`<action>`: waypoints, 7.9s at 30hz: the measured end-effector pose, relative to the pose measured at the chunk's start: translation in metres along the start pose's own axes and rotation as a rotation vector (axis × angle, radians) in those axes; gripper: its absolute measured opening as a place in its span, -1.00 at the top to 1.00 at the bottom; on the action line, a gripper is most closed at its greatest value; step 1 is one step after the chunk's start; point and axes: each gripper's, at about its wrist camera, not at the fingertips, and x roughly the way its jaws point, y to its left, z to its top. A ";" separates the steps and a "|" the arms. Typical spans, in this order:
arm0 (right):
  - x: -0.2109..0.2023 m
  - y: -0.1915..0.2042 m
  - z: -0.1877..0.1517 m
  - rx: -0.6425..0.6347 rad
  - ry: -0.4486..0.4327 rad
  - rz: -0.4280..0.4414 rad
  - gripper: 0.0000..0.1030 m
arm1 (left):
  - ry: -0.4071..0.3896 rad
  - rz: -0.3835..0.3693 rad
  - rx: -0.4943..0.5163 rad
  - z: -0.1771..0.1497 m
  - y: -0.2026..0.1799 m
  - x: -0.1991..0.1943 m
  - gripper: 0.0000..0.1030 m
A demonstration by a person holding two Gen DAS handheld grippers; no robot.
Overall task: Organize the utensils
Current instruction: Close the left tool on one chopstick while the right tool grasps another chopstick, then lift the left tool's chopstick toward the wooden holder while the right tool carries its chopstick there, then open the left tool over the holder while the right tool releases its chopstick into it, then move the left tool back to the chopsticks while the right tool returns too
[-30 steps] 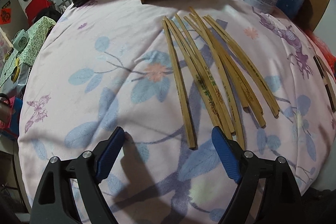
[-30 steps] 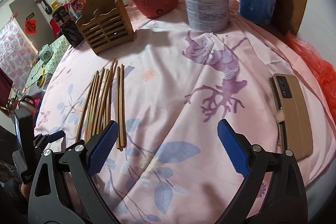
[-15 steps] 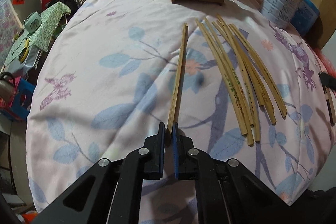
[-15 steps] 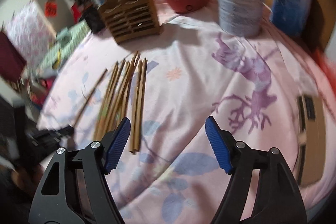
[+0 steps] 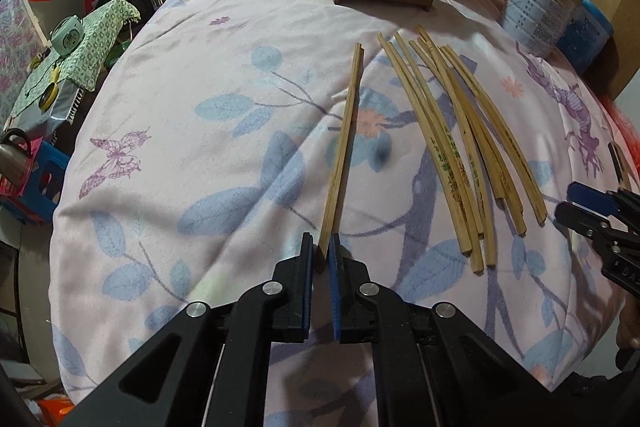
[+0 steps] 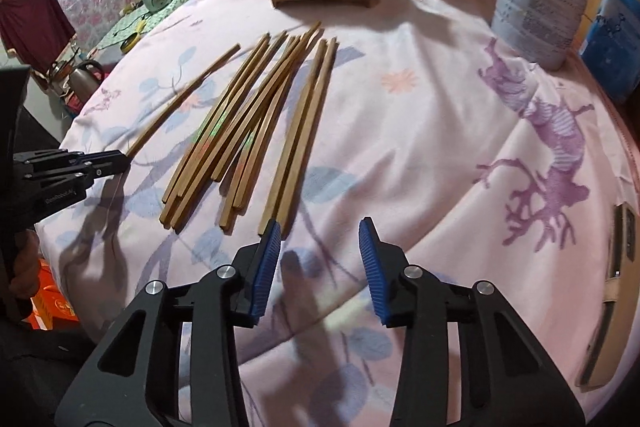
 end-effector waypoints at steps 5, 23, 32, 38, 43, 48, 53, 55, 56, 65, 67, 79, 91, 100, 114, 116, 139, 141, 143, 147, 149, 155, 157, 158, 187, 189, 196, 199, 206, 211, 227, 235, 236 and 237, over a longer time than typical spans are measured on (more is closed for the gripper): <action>0.008 0.016 -0.004 -0.035 -0.021 -0.024 0.24 | 0.005 0.001 0.023 -0.002 0.002 -0.001 0.79; -0.018 -0.012 0.009 0.055 -0.114 -0.003 0.87 | -0.035 -0.022 -0.006 0.003 0.001 -0.010 0.89; -0.071 -0.026 0.037 0.066 -0.256 -0.036 0.87 | -0.162 -0.028 -0.048 0.032 0.009 -0.068 0.89; -0.110 -0.033 0.059 0.078 -0.363 -0.038 0.87 | -0.243 -0.036 -0.062 0.057 0.013 -0.103 0.89; -0.133 -0.035 0.073 0.084 -0.420 -0.025 0.89 | -0.271 -0.049 -0.049 0.079 0.012 -0.120 0.89; -0.147 -0.036 0.086 0.073 -0.457 -0.030 0.90 | -0.293 -0.062 -0.045 0.102 0.012 -0.134 0.89; -0.119 -0.046 0.081 0.071 -0.356 0.001 0.63 | -0.315 -0.062 -0.037 0.113 0.010 -0.137 0.89; -0.097 -0.052 0.066 0.066 -0.286 -0.013 0.55 | -0.319 -0.071 -0.041 0.112 0.010 -0.137 0.89; -0.087 -0.055 0.059 0.064 -0.253 -0.017 0.54 | -0.322 -0.071 -0.040 0.112 0.009 -0.137 0.89; -0.036 -0.067 -0.007 0.055 -0.079 -0.023 0.54 | -0.315 -0.062 -0.050 0.113 0.010 -0.138 0.89; -0.032 -0.070 -0.011 0.074 -0.076 -0.016 0.56 | -0.312 -0.057 -0.050 0.114 0.011 -0.138 0.89; -0.009 -0.075 -0.015 0.104 -0.088 -0.028 0.84 | -0.289 -0.036 -0.053 0.111 0.009 -0.132 0.89; -0.117 -0.067 0.057 0.046 -0.349 -0.046 0.87 | -0.320 -0.053 -0.053 0.131 0.013 -0.142 0.89; -0.166 -0.056 0.123 0.024 -0.486 0.020 0.88 | -0.394 -0.111 -0.036 0.175 0.008 -0.170 0.89; -0.196 -0.041 0.228 -0.014 -0.638 0.066 0.88 | -0.523 -0.143 0.017 0.267 -0.008 -0.200 0.89; -0.193 -0.039 0.243 -0.022 -0.647 0.064 0.88 | -0.523 -0.155 0.010 0.281 -0.008 -0.194 0.89; -0.115 -0.067 0.269 0.084 -0.530 0.078 0.76 | -0.377 -0.166 -0.119 0.304 0.018 -0.102 0.29; -0.116 -0.068 0.256 0.100 -0.518 0.083 0.74 | -0.375 -0.153 -0.133 0.292 0.022 -0.108 0.26; -0.118 -0.067 0.242 0.109 -0.504 0.085 0.72 | -0.374 -0.141 -0.151 0.276 0.026 -0.114 0.22; -0.124 -0.062 0.215 0.116 -0.488 0.091 0.66 | -0.357 -0.118 -0.176 0.241 0.032 -0.121 0.12; -0.128 -0.059 0.199 0.124 -0.484 0.093 0.61 | -0.337 -0.107 -0.185 0.221 0.032 -0.121 0.10; -0.133 -0.047 0.157 0.135 -0.451 0.086 0.42 | -0.263 -0.094 -0.199 0.161 0.030 -0.112 0.07; -0.131 -0.045 0.145 0.149 -0.430 0.097 0.40 | -0.225 -0.100 -0.198 0.143 0.027 -0.103 0.07; -0.129 -0.043 0.139 0.152 -0.421 0.100 0.39 | -0.203 -0.101 -0.193 0.132 0.024 -0.098 0.07; -0.086 -0.029 0.017 0.222 -0.135 0.081 0.31 | 0.135 -0.182 0.027 0.019 -0.051 0.009 -0.01; -0.087 -0.031 0.016 0.229 -0.133 0.074 0.31 | 0.130 -0.179 0.029 0.021 -0.051 0.011 -0.01; -0.091 -0.035 0.013 0.250 -0.142 0.060 0.28 | 0.093 -0.081 0.034 0.033 -0.043 0.018 -0.01; -0.090 -0.033 0.015 0.246 -0.148 0.065 0.28 | 0.096 -0.036 0.020 0.033 -0.033 0.017 -0.01; -0.087 -0.024 0.018 0.212 -0.145 0.077 0.28 | 0.061 -0.126 0.028 0.021 -0.037 -0.002 -0.04; -0.092 -0.029 0.014 0.202 -0.147 0.049 0.28 | 0.048 -0.064 0.085 0.011 -0.060 0.007 -0.27; -0.068 -0.021 0.019 0.184 -0.119 0.091 0.28 | 0.000 0.031 -0.040 0.014 -0.004 -0.014 -0.36; -0.073 -0.030 0.014 0.181 -0.115 0.052 0.28 | 0.007 0.018 0.131 0.005 -0.064 -0.001 -0.37; -0.073 -0.035 0.013 0.195 -0.113 0.047 0.28 | 0.008 0.036 0.136 0.006 -0.066 0.003 -0.36; -0.074 -0.038 0.012 0.204 -0.113 0.044 0.28 | 0.011 0.057 0.136 0.006 -0.065 0.007 -0.36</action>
